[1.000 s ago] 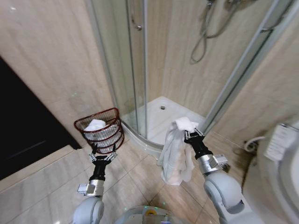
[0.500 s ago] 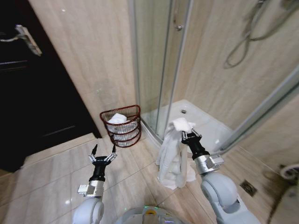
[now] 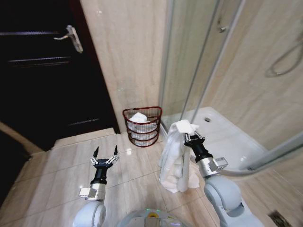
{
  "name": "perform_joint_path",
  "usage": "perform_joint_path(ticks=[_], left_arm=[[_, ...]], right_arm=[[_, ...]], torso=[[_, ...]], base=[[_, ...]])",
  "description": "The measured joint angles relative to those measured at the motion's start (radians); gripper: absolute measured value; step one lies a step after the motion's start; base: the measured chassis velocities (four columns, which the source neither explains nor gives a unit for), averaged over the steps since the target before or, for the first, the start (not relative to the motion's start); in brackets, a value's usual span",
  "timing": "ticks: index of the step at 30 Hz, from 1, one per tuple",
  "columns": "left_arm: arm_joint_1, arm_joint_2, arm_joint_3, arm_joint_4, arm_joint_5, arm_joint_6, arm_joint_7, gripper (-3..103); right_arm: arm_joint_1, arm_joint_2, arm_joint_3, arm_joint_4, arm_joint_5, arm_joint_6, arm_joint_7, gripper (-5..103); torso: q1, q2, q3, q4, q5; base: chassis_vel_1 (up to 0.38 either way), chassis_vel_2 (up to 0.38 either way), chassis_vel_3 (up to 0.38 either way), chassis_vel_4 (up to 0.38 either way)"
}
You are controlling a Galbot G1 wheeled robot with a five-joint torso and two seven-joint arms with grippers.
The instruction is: Discard the used towel into the hamper.
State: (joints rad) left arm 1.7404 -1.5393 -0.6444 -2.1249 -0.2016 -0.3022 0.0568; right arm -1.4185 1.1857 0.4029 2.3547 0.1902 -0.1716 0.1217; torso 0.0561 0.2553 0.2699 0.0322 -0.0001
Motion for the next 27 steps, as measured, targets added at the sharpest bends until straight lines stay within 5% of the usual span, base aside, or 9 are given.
perform_joint_path(ticks=[27], left_arm=[[-0.003,0.007,-0.001,0.009,0.029,-0.025,-0.019,100]], right_arm=[[-0.004,0.023,0.021,0.003,0.001,0.016,0.026,9]], torso=[[0.0,0.0,0.0,-0.0001,0.0001]], base=[[0.077,0.07,0.075,0.072]])
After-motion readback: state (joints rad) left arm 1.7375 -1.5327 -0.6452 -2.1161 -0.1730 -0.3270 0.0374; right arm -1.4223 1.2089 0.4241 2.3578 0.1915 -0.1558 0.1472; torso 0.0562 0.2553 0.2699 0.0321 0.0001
